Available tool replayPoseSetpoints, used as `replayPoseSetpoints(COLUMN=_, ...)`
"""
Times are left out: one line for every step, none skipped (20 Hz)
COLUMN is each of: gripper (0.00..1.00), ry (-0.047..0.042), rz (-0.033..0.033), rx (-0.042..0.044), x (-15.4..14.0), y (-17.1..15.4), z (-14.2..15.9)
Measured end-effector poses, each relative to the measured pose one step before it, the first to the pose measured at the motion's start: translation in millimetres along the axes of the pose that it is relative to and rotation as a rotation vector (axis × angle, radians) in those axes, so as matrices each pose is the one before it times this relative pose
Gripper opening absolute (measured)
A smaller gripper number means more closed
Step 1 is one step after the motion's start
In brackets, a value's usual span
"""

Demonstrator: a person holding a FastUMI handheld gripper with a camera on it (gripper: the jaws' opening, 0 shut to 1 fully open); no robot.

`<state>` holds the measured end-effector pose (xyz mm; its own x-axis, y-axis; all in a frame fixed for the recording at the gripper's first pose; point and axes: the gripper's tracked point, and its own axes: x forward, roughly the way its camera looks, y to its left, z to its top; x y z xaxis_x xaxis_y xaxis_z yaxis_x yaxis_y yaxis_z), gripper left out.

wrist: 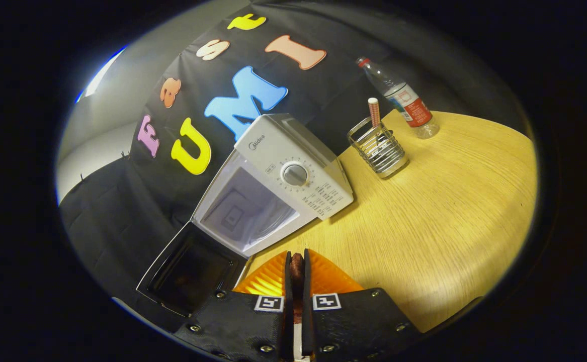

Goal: Open the microwave, put the food inside, and close the microwave door.

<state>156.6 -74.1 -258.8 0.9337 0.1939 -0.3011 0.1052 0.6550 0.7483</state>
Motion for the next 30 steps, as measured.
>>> replayPoseSetpoints(gripper=0.06, ry=0.00836, rz=0.00327, rx=-0.00071, x=-1.89, y=1.76, z=-1.23)
replayPoseSetpoints(gripper=0.06, ry=-0.00878, rz=-0.00401, rx=0.00734, x=-1.05, y=2.47, z=3.43)
replayPoseSetpoints(gripper=0.06, ry=0.00104, rz=-0.00079, rx=0.00284, x=-1.61, y=3.58, z=2.62)
replayPoseSetpoints(gripper=0.06, ry=-0.01694, rz=0.00498, rx=0.0082, x=-0.84, y=6.5, z=5.01)
replayPoseSetpoints(gripper=0.06, ry=-0.01075, rz=0.01014, rx=-0.00423, x=0.71, y=10.71, z=3.36)
replayPoseSetpoints(gripper=0.06, ry=-0.01477, rz=0.01587, rx=-0.00513, x=-0.59, y=11.96, z=2.82)
replayPoseSetpoints(gripper=0.06, ry=-0.01471, rz=0.01554, rx=0.00291, x=1.71, y=10.7, z=3.27)
replayPoseSetpoints(gripper=0.06, ry=-0.00835, rz=0.01703, rx=0.00596, x=3.44, y=12.16, z=0.32)
replayPoseSetpoints(gripper=0.06, ry=-0.00744, rz=0.01619, rx=0.00287, x=4.81, y=12.62, z=0.85)
replayPoseSetpoints(gripper=0.06, ry=-0.00484, rz=0.01758, rx=0.00326, x=6.11, y=13.4, z=-1.35)
replayPoseSetpoints(gripper=0.06, ry=-0.01031, rz=0.02089, rx=0.00712, x=7.96, y=12.43, z=-1.27)
replayPoseSetpoints(gripper=0.06, ry=-0.00557, rz=0.01685, rx=0.00155, x=7.75, y=10.56, z=-4.09)
replayPoseSetpoints(gripper=0.06, ry=-0.00792, rz=0.00981, rx=-0.0017, x=11.11, y=8.04, z=-4.0)
replayPoseSetpoints(gripper=0.06, ry=-0.00567, rz=0.00538, rx=-0.0002, x=12.07, y=5.58, z=-3.92)
replayPoseSetpoints(gripper=0.06, ry=-0.00441, rz=0.0026, rx=0.00481, x=12.82, y=4.08, z=-2.69)
replayPoseSetpoints(gripper=0.06, ry=-0.00547, rz=0.00029, rx=0.01298, x=12.42, y=3.88, z=-2.9)
replayPoseSetpoints(gripper=0.06, ry=-0.0045, rz=-0.00018, rx=0.011, x=11.9, y=2.11, z=-3.38)
replayPoseSetpoints(gripper=0.06, ry=0.00111, rz=-0.00602, rx=0.00002, x=12.34, y=0.92, z=-5.24)
replayPoseSetpoints(gripper=0.06, ry=-0.00282, rz=-0.00899, rx=-0.00544, x=11.99, y=0.63, z=-3.93)
replayPoseSetpoints(gripper=0.06, ry=0.00264, rz=-0.0085, rx=-0.01205, x=13.11, y=0.33, z=-4.88)
replayPoseSetpoints(gripper=0.06, ry=0.00069, rz=-0.01009, rx=-0.01203, x=12.18, y=-0.22, z=-4.62)
replayPoseSetpoints(gripper=0.06, ry=-0.00132, rz=-0.00989, rx=-0.00777, x=12.02, y=-1.24, z=-2.16)
replayPoseSetpoints(gripper=0.06, ry=-0.00321, rz=-0.01315, rx=-0.00202, x=13.64, y=-2.19, z=-3.05)
replayPoseSetpoints(gripper=0.06, ry=0.00013, rz=-0.01306, rx=-0.00206, x=13.05, y=-1.9, z=-3.09)
replayPoseSetpoints(gripper=0.06, ry=-0.0036, rz=-0.01399, rx=-0.00409, x=11.47, y=-1.82, z=-2.54)
replayPoseSetpoints(gripper=0.06, ry=-0.00534, rz=-0.01399, rx=-0.01075, x=12.57, y=-1.45, z=-1.49)
replayPoseSetpoints(gripper=0.06, ry=-0.00781, rz=-0.01295, rx=-0.01298, x=10.83, y=-1.29, z=-1.74)
replayPoseSetpoints(gripper=0.06, ry=-0.00919, rz=-0.0145, rx=-0.01523, x=9.93, y=-2.5, z=1.0)
replayPoseSetpoints(gripper=0.06, ry=-0.01626, rz=-0.01167, rx=-0.00686, x=11.48, y=0.39, z=1.8)
replayPoseSetpoints(gripper=0.06, ry=-0.00397, rz=-0.00658, rx=-0.01275, x=9.57, y=2.02, z=-1.47)
